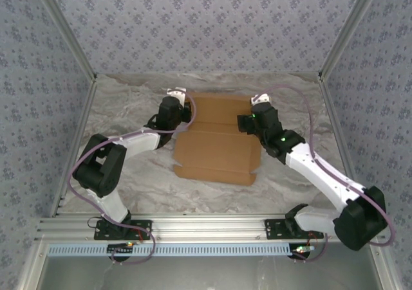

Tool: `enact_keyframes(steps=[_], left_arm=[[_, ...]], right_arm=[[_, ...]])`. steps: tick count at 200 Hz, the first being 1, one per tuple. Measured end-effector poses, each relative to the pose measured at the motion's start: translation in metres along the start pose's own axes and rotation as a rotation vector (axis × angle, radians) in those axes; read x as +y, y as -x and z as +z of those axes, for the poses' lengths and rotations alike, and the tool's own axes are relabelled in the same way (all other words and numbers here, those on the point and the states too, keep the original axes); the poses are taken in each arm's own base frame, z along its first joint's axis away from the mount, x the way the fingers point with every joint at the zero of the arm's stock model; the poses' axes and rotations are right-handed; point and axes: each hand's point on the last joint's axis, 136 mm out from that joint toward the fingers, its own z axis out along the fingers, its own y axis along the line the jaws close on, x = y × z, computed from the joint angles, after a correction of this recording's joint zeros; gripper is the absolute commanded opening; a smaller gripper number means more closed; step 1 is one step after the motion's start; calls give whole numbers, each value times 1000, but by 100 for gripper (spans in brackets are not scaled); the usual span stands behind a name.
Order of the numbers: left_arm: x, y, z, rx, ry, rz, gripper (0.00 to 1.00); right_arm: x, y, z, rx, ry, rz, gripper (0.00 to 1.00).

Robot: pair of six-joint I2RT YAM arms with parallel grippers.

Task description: Fold the paper box

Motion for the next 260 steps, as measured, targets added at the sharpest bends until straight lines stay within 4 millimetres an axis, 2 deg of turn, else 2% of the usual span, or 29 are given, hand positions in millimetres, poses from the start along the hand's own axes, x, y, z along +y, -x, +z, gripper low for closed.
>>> enact_keyframes(steps=[33, 51, 69, 94, 119, 135, 183, 260], left_arm=[[-11, -3, 7, -26, -13, 60, 0], [-17, -8, 11, -36, -21, 94, 0], [-21, -10, 13, -40, -26, 114, 0], [-26, -8, 14, -64, -32, 131, 0], [-26, -11, 15, -72, -31, 136, 0], [-26, -15, 15, -71, -30, 136, 1], [-24, -20, 13, -76, -28, 135, 5], [-24, -22, 13, -102, -35, 112, 15]], right_arm=[[-19, 34, -8, -18, 41, 40, 85], [-34, 46, 0, -8, 66, 81, 83], [-39, 47, 15, 27, 92, 103, 80], [-35, 36, 44, 105, 148, 118, 77], [-30, 9, 71, 204, 188, 128, 72], [-30, -3, 81, 246, 196, 129, 70], [-29, -13, 90, 247, 212, 117, 64], [-27, -13, 89, 161, 183, 50, 59]])
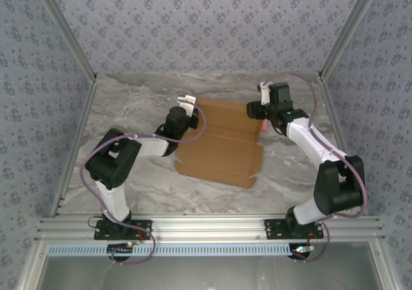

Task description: Fold the paper box

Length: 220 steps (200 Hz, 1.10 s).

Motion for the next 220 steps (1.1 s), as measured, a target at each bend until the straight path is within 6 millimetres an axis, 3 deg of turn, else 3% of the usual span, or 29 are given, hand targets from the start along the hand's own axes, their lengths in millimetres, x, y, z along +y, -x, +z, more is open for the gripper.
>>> enact_keyframes(steps=[75, 130, 169, 220], left_arm=[[-1, -2, 0, 6, -8, -17, 27], [-4, 0, -3, 12, -57, -43, 42], [-5, 4, -14, 21, -102, -65, 57], [-7, 10, -37, 14, -164, -67, 67]], right_arm=[[8, 0, -2, 7, -16, -37, 59], [10, 0, -3, 9, -16, -41, 57], [13, 0, -2, 9, -11, -47, 56], [13, 0, -2, 9, -11, -47, 56]])
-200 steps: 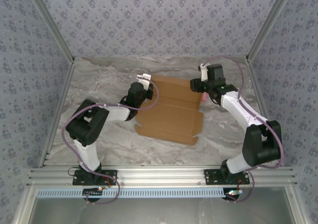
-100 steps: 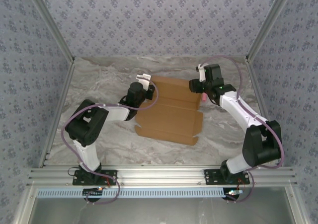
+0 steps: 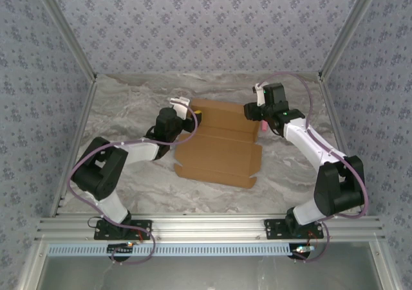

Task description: Fold the paper box

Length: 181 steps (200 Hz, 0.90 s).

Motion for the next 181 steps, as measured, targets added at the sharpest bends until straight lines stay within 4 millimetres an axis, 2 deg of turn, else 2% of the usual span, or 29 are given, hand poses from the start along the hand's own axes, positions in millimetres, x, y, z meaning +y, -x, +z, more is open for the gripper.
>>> enact_keyframes(steps=[26, 51, 68, 102, 122, 148, 181], left_arm=[[-2, 4, -12, -5, -29, 2, 69], [-3, 25, -22, -49, -61, -14, 70], [4, 40, -28, -76, -72, -57, 69], [27, 61, -23, -67, -56, -156, 68], [31, 73, -18, -62, -55, -192, 66], [35, 71, -9, -12, -49, -226, 63], [37, 45, -2, 91, -39, -250, 62]], right_arm=[[1, 0, 0, 0, -1, -2, 56], [5, 0, 0, -1, 7, -9, 56], [8, 0, 0, -1, 12, -12, 56], [9, 0, 0, -1, 11, -15, 56], [9, 0, 0, -1, 8, -16, 56], [9, 0, 0, -1, 8, -16, 56], [9, 0, 0, -2, 7, -17, 56]])
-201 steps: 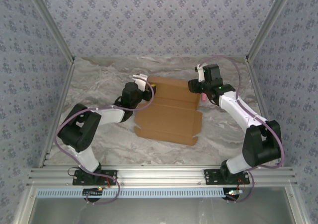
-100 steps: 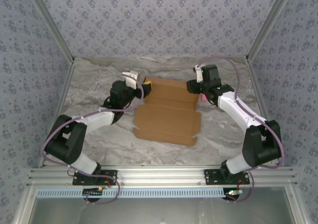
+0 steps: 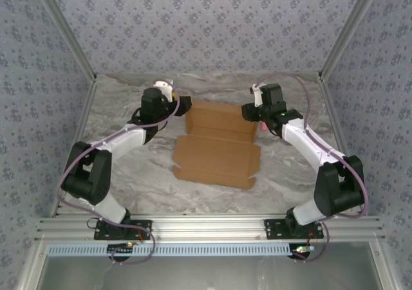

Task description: Fold the paper box

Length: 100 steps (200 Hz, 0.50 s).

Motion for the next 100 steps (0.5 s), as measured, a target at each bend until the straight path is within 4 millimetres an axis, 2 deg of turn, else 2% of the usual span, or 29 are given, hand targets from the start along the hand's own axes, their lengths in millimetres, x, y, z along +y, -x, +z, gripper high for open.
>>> enact_keyframes(steps=[25, 39, 100], left_arm=[[3, -17, 4, 64, 2, -13, 60], [3, -16, 4, 65, 0, -13, 58], [-1, -18, 4, 86, -39, -54, 38]], right_arm=[[0, 0, 0, -2, -4, -1, 55], [0, 0, 0, -2, -5, -1, 55], [1, 0, 2, -13, -2, -2, 55]])
